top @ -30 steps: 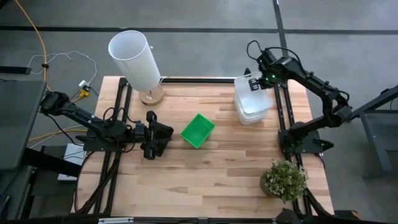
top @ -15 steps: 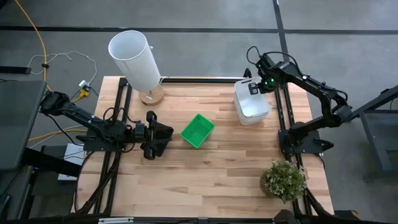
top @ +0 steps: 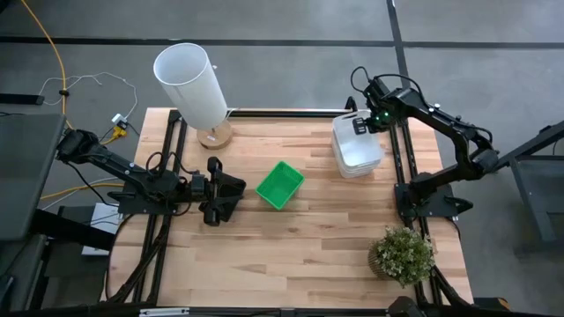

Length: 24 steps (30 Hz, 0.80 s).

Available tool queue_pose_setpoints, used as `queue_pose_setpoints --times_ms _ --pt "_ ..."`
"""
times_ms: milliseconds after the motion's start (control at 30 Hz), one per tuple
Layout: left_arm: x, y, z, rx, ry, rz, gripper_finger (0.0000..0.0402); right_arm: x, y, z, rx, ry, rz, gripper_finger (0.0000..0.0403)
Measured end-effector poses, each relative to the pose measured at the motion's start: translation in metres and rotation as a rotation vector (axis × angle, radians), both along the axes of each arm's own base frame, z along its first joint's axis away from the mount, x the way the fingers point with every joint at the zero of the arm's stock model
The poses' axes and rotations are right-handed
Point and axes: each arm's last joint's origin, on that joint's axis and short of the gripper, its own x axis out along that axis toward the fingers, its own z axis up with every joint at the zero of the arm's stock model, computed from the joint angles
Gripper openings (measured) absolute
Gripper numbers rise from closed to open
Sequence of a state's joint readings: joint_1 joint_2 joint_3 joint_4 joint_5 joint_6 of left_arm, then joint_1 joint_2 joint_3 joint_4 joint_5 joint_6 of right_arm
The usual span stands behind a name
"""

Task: Stack baskets by color
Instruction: Put the bottom white bin on the white bin, then return to Home Position

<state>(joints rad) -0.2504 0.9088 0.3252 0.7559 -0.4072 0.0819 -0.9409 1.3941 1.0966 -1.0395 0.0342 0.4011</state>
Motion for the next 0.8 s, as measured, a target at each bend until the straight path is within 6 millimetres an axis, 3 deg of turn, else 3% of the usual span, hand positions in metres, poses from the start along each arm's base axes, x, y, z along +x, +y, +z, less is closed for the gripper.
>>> queue_pose_setpoints --times_ms 167,533,633,800 --pt "0.0 0.0 0.0 0.0 0.0 0.0 0.0202 0.0 -0.001 0.0 -0.019 0.009 0.011 0.0045" --pt "0.0 0.0 0.0 0.018 0.003 0.003 0.0202 0.001 -0.001 0.001 -0.086 0.122 0.124 0.0241" --pt "0.0 0.0 0.0 0.019 0.003 0.003 0.0202 -0.001 0.001 0.0 -0.071 0.137 0.141 0.0268" --pt "0.0 0.0 0.0 0.021 0.004 0.004 0.0202 -0.007 0.017 0.009 -0.028 0.171 0.204 0.0277"
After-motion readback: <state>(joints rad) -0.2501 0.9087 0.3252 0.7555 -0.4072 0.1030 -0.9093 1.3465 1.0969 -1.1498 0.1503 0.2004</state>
